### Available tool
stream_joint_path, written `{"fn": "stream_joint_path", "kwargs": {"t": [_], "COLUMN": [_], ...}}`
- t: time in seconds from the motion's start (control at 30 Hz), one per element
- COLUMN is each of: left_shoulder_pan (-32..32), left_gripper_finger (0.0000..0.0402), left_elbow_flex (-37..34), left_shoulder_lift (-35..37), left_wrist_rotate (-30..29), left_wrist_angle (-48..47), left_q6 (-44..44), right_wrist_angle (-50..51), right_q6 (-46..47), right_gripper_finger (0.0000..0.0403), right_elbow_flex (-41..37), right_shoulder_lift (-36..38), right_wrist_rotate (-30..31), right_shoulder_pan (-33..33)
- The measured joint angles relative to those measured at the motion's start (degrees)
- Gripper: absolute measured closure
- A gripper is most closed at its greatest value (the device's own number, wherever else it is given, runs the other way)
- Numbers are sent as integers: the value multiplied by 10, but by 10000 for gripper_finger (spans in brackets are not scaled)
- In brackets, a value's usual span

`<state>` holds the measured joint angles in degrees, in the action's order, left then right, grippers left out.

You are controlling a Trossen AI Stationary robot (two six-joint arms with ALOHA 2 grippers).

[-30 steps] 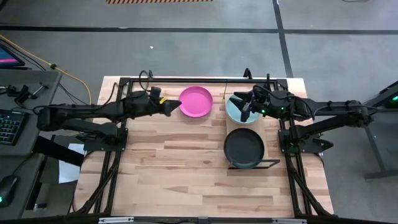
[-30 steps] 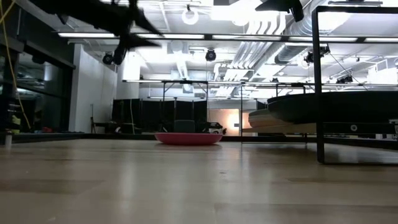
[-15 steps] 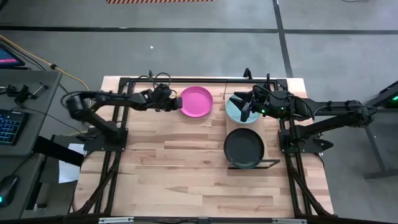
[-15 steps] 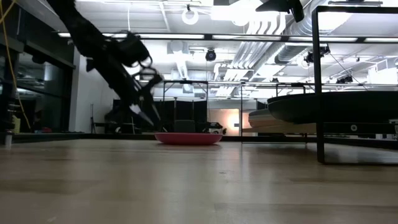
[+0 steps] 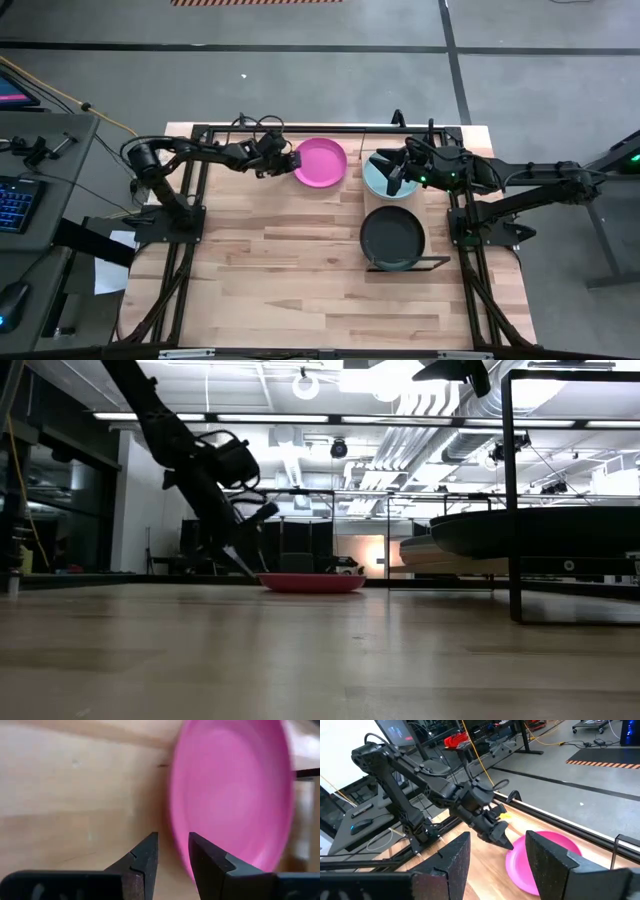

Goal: Place and stack plates onto a shelf
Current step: Stack the pink plate on top of the black plate

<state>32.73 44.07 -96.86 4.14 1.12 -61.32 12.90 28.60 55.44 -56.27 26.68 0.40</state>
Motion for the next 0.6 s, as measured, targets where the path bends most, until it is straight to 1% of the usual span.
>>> {"fn": "stream_joint_path", "kwargs": {"t": [0.17,0.37,0.47,0.6], "left_shoulder_pan": [0,1,3,9], "left_gripper_finger": [304,309,332,388], "left_elbow_flex": [2,2,0,0], "left_shoulder_lift": [-31,-35,-35,-34], "left_wrist_rotate": [5,2,-13,-16], "left_wrist_angle": [8,24,36,48], "left_q6": [-43,-46,-46,-35], "right_wrist_angle": [2,2,2,2], "right_q6": [0,1,1,1], "right_gripper_finger": [231,231,231,231], "right_elbow_flex": [0,0,0,0], "right_shoulder_lift": [0,0,0,0], "right_wrist_rotate": [0,-2,-2,-2], "right_shoulder_pan": [0,0,0,0]}}
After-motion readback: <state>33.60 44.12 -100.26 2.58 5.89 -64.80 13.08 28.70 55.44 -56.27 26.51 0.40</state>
